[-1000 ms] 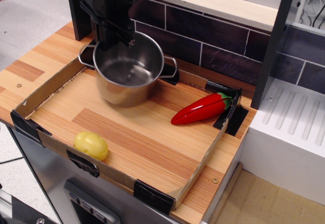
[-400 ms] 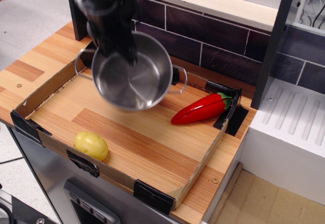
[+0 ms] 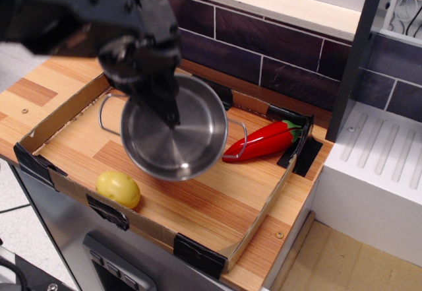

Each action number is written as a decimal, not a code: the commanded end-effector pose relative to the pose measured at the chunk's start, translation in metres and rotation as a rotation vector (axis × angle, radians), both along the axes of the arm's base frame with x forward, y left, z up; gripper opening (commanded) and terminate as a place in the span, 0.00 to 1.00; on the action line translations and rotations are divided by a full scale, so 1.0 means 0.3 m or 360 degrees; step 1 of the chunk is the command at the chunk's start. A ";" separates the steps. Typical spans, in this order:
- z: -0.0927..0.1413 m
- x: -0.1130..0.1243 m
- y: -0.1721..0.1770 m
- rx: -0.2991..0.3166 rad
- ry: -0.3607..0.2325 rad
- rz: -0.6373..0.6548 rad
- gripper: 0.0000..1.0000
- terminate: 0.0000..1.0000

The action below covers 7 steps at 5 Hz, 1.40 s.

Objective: Topple metal pot

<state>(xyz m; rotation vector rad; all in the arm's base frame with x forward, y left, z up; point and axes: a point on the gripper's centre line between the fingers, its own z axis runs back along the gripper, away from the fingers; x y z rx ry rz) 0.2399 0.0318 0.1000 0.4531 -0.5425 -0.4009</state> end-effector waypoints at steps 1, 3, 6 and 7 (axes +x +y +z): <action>-0.008 -0.018 -0.072 0.0012 -0.0046 0.0045 0.00 0.00; -0.062 -0.030 -0.146 0.0056 -0.0098 0.0198 0.00 0.00; -0.114 -0.136 -0.206 0.0095 0.0062 0.0275 1.00 0.00; -0.101 -0.165 -0.218 0.0063 0.0065 0.0265 1.00 0.00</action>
